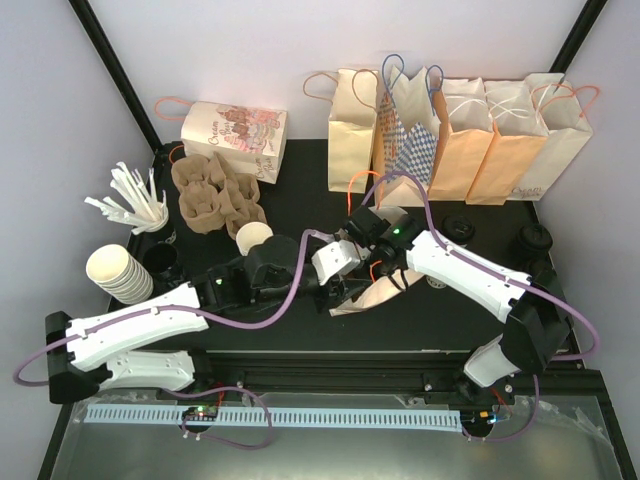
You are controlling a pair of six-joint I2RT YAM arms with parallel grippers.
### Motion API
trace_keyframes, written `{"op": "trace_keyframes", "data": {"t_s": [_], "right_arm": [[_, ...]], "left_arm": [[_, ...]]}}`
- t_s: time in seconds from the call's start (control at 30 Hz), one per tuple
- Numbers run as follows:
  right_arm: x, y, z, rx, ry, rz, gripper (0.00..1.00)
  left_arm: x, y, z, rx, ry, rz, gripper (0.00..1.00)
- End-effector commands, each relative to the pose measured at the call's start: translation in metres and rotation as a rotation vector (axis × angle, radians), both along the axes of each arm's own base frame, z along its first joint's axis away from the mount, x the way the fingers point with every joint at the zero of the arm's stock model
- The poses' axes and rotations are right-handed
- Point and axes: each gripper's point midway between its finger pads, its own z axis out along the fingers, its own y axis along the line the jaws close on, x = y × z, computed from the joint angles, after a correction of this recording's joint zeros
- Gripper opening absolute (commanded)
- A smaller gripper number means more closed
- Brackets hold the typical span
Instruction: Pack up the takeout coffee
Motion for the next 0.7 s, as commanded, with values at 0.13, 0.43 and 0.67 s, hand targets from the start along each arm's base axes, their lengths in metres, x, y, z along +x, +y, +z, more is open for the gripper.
{"op": "trace_keyframes", "data": {"t_s": [0.13, 0.43, 0.67], "right_arm": [[0.001, 0.009, 0.011, 0.045, -0.019, 0.019, 0.46], [0.002, 0.011, 0.009, 0.045, -0.017, 0.019, 0.46], [0.005, 0.009, 0.006, 0.034, -0.018, 0.011, 0.46]], "left_arm": [[0.025, -0.015, 0.006, -0.074, -0.132, 0.087, 0.45], [0.024, -0.034, 0.004, -0.068, -0.142, 0.03, 0.35], [0.01, -0.043, 0.002, -0.045, -0.113, -0.062, 0.02]]}}
